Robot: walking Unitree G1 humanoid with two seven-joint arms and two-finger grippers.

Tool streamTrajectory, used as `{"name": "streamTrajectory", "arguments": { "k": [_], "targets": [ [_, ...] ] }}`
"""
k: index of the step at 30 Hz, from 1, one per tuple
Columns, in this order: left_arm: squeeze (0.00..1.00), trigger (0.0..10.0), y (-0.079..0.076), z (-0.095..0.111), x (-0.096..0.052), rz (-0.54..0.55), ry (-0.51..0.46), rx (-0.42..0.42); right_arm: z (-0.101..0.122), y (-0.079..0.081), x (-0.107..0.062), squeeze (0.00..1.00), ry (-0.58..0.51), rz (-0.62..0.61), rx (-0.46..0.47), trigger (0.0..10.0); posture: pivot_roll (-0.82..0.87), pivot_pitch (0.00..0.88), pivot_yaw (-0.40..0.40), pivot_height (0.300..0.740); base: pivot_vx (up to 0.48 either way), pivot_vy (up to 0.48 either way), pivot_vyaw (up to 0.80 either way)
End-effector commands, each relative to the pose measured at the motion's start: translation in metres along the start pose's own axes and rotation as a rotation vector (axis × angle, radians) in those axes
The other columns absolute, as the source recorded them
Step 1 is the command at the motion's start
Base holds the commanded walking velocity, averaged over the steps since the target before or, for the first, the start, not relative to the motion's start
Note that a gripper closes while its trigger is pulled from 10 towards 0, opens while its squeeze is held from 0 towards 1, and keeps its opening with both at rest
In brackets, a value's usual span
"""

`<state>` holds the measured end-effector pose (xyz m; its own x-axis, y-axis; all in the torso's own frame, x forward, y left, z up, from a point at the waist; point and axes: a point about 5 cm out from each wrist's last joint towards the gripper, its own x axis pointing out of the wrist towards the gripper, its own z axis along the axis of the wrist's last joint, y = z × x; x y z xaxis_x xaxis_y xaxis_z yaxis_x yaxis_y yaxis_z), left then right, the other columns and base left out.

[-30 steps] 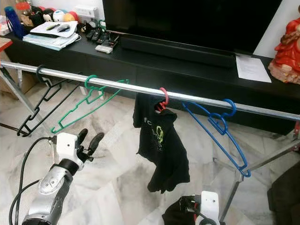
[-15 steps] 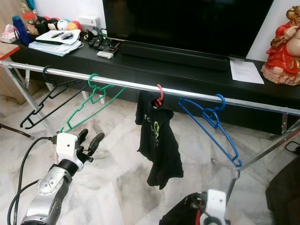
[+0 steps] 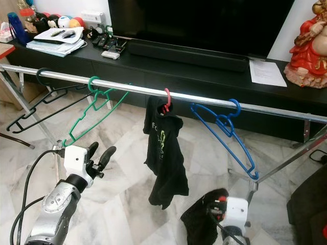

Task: Hang hanger

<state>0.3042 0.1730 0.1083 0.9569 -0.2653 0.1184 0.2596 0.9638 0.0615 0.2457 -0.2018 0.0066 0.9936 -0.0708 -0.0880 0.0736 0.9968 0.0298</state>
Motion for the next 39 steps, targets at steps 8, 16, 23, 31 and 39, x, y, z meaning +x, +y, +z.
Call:
{"name": "streamTrajectory", "arguments": {
  "k": [8,16,23,31,39],
  "targets": [
    [0.0,10.0,-0.002,0.004,0.001,-0.015,-0.008,0.007,0.019,0.008,0.006,0.0,-0.093,0.039,0.0,10.0,0.03,0.129,-0.032,0.74,0.157,0.0,0.0],
    [0.0,10.0,-0.002,0.005,0.001,-0.014,-0.016,0.009,0.018,0.009,0.006,0.0,-0.061,0.034,0.015,10.0,0.03,0.13,-0.036,0.74,0.33,0.0,0.0],
    [0.0,10.0,-0.006,0.007,0.002,-0.055,-0.023,0.013,0.015,0.007,0.005,0.0,-0.044,0.03,0.01,10.0,0.03,0.131,-0.037,0.74,0.246,0.0,0.0],
    [0.0,10.0,-0.017,0.01,0.003,-0.13,-0.025,0.034,0.009,0.006,0.003,0.0,-0.011,0.022,0.011,10.0,0.04,0.131,-0.037,0.74,0.0,0.0,0.0],
    [0.0,10.0,-0.018,0.025,0.009,-0.154,-0.06,0.068,0.008,0.007,0.003,0.0,-0.003,0.022,0.008,10.0,0.04,0.131,-0.038,0.74,0.0,0.0,0.0]
  ]
}}
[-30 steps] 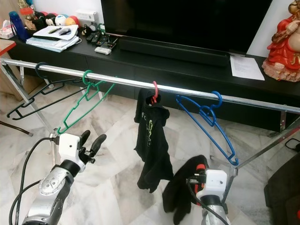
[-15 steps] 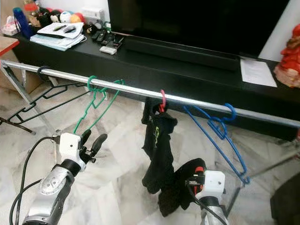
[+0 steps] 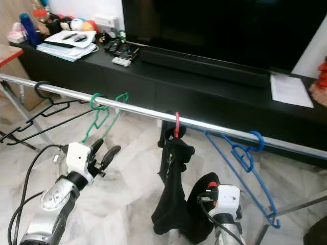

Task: Hang hanger

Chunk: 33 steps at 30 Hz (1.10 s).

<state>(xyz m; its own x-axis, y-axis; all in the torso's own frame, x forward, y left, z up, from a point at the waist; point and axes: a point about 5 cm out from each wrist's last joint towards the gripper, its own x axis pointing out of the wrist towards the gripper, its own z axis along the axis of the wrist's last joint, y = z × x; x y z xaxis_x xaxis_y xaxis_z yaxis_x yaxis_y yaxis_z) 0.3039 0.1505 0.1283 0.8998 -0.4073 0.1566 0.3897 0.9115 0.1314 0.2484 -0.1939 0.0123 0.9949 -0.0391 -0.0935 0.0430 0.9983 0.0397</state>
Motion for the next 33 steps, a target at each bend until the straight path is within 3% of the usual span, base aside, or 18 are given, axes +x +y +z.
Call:
{"name": "streamTrajectory", "arguments": {
  "k": [1,5,8,9,10,11,14,18,20,23,25,26,27,29,33],
  "targets": [
    [0.0,10.0,0.004,0.011,0.003,-0.011,-0.02,0.027,0.002,-0.002,0.001,0.0,-0.009,-0.009,0.0,10.0,0.04,0.133,-0.038,0.74,0.0,0.0,0.0],
    [0.0,10.0,0.007,0.031,0.011,-0.05,-0.061,0.063,0.001,-0.002,0.001,0.0,-0.004,-0.01,-0.003,10.0,0.04,0.133,-0.038,0.74,0.0,0.0,0.0],
    [0.0,10.0,0.018,0.037,0.016,-0.023,-0.034,0.054,0.0,-0.002,0.001,0.0,0.002,-0.01,-0.004,10.0,0.04,0.132,-0.037,0.74,0.0,0.0,0.0],
    [0.1,10.0,0.027,0.038,0.02,0.02,-0.011,0.069,-0.001,-0.002,0.001,0.0,0.007,-0.01,-0.004,10.0,0.04,0.132,-0.036,0.74,0.0,0.0,0.0],
    [0.1,10.0,0.029,0.039,0.02,0.03,-0.006,0.074,-0.001,-0.002,0.001,0.0,0.008,-0.01,-0.004,10.0,0.04,0.132,-0.036,0.74,0.0,0.0,0.0],
    [1.0,10.0,0.032,0.04,0.022,0.039,-0.009,0.062,-0.001,-0.001,0.001,0.0,0.009,-0.01,-0.004,10.0,0.04,0.131,-0.037,0.74,0.0,0.0,0.0],
    [1.0,10.0,0.041,0.043,0.026,0.049,-0.005,0.044,-0.002,-0.001,0.0,0.0,0.016,-0.01,-0.005,10.0,0.04,0.131,-0.036,0.74,0.0,0.0,0.0],
    [1.0,10.0,0.065,0.037,0.038,0.064,0.076,0.014,-0.002,-0.003,0.001,0.0,0.023,-0.011,-0.008,10.0,0.03,0.127,-0.035,0.74,0.0,0.0,0.0],
    [1.0,10.0,0.069,0.036,0.04,0.061,0.097,0.005,-0.002,-0.003,0.002,0.0,0.024,-0.012,-0.009,10.0,0.03,0.126,-0.035,0.74,0.0,0.0,0.0],
    [1.0,10.0,0.073,0.043,0.044,-0.079,0.096,-0.079,-0.001,-0.004,0.003,0.0,0.026,-0.011,-0.018,10.0,0.02,0.119,-0.028,0.74,0.0,0.0,0.0],
    [1.0,10.0,0.073,0.044,0.044,-0.077,0.098,-0.068,-0.001,-0.005,0.003,0.0,0.024,-0.013,-0.017,10.0,0.02,0.118,-0.029,0.74,0.0,0.0,0.0],
    [0.29,10.0,0.074,0.043,0.048,-0.067,0.125,-0.006,-0.001,-0.006,0.003,0.0,0.027,-0.017,-0.017,10.0,0.03,0.117,-0.034,0.74,0.0,0.0,0.0],
    [0.0,10.0,0.073,0.042,0.051,-0.068,0.132,0.004,-0.001,-0.006,0.003,0.0,0.029,-0.017,-0.019,10.0,0.03,0.117,-0.034,0.74,0.0,0.0,0.0],
    [0.0,10.0,0.068,0.038,0.057,-0.077,0.131,-0.036,-0.002,-0.005,0.004,0.0,0.033,-0.011,-0.024,10.0,0.02,0.114,-0.034,0.74,0.0,0.0,0.0],
    [0.0,10.0,0.053,0.028,0.066,-0.124,0.167,-0.029,0.0,-0.003,0.006,0.0,0.027,-0.01,-0.022,10.0,0.01,0.111,-0.03,0.74,0.0,0.0,0.0]
  ]
}}
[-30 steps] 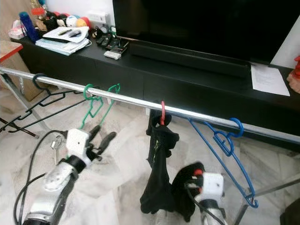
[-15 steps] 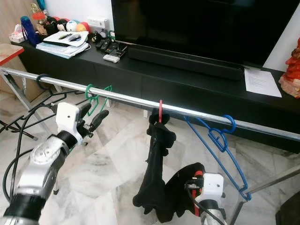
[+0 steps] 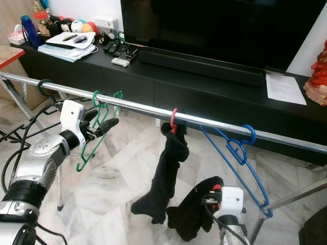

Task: Hang hanger

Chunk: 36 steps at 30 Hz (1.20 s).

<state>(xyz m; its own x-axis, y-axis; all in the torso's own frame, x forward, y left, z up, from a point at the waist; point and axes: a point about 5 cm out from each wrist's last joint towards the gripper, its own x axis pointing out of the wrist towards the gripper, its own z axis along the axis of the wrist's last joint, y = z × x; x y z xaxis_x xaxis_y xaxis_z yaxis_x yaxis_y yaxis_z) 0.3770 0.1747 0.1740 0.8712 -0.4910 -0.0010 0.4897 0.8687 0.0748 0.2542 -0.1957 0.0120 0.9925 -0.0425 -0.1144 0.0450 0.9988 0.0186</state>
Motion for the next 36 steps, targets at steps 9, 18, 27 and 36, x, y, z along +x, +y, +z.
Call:
{"name": "streamTrajectory", "arguments": {
  "k": [9,18,27,36],
  "targets": [
    [0.0,10.0,0.018,0.009,0.011,0.191,0.084,0.092,-0.001,-0.006,-0.001,0.0,0.008,-0.016,-0.005,10.0,0.0,0.123,-0.024,0.74,0.0,0.0,0.0],
    [0.0,10.0,0.025,0.033,0.014,0.201,0.071,0.146,-0.001,-0.009,-0.002,0.0,0.009,-0.02,-0.009,10.0,0.0,0.138,-0.03,0.74,0.0,0.0,0.0],
    [0.0,10.0,0.035,0.037,0.01,0.247,0.149,0.194,0.001,-0.008,0.0,0.0,0.006,-0.012,-0.015,10.0,-0.01,0.147,-0.033,0.74,0.0,0.0,0.0],
    [0.0,10.0,0.044,0.048,-0.002,0.242,0.196,0.206,-0.001,-0.009,-0.002,0.0,0.016,-0.01,-0.02,10.0,0.0,0.154,-0.036,0.74,0.0,0.0,0.0]
  ]
}}
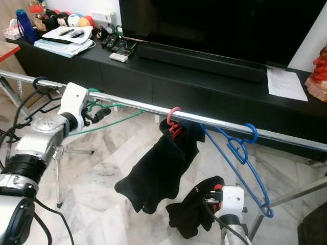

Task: Hang hanger

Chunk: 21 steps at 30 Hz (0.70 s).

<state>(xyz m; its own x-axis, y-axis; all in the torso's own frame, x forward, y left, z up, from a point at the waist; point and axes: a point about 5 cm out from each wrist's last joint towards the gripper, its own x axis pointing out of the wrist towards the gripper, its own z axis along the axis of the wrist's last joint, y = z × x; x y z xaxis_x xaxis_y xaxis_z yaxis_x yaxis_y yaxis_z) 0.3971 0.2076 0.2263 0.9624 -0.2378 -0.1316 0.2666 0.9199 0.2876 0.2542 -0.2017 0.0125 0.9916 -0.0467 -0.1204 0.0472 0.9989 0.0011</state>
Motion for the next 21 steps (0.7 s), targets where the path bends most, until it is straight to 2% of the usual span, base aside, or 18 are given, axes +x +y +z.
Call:
{"name": "streamTrajectory", "arguments": {
  "k": [1,8,12,14,15,16,17,21],
  "targets": [
    [0.0,10.0,0.004,-0.002,-0.004,0.0,0.018,0.011,-0.002,-0.003,-0.002,0.0,0.012,-0.005,-0.004,10.0,0.0,0.156,-0.036,0.74,0.0,0.0,0.0],
    [0.0,10.0,0.009,-0.004,-0.012,0.003,0.053,0.015,-0.003,0.001,-0.001,0.0,0.019,0.012,-0.003,10.0,0.0,0.159,-0.035,0.74,0.0,0.0,0.0],
    [0.0,10.0,0.004,-0.007,-0.015,-0.027,0.073,-0.018,-0.004,0.002,-0.002,0.0,0.023,0.015,-0.004,10.0,0.01,0.161,-0.032,0.74,0.0,0.0,0.0],
    [0.0,10.0,-0.018,-0.013,-0.02,-0.147,0.056,-0.047,-0.005,0.002,-0.002,0.0,0.029,0.014,-0.004,10.0,0.01,0.16,-0.032,0.74,0.0,0.0,0.0],
    [0.0,10.0,-0.018,-0.013,-0.02,-0.147,0.056,-0.047,-0.005,0.002,-0.002,0.0,0.029,0.014,-0.004,10.0,0.01,0.16,-0.032,0.74,0.0,0.0,0.0],
    [0.0,10.0,-0.03,-0.018,-0.023,-0.195,0.043,-0.05,-0.006,0.002,-0.003,0.0,0.032,0.015,-0.005,10.0,0.01,0.16,-0.031,0.74,0.0,0.0,0.0],
    [0.0,10.0,-0.036,-0.021,-0.024,-0.214,0.04,-0.055,-0.006,0.003,-0.003,0.0,0.032,0.015,-0.005,10.0,0.01,0.16,-0.032,0.74,0.0,0.0,0.0],
    [0.0,10.0,-0.045,-0.025,-0.028,-0.232,0.041,-0.082,-0.006,0.003,-0.003,0.0,0.032,0.016,-0.005,10.0,0.01,0.161,-0.033,0.74,0.0,0.0,0.0]
  ]
}}
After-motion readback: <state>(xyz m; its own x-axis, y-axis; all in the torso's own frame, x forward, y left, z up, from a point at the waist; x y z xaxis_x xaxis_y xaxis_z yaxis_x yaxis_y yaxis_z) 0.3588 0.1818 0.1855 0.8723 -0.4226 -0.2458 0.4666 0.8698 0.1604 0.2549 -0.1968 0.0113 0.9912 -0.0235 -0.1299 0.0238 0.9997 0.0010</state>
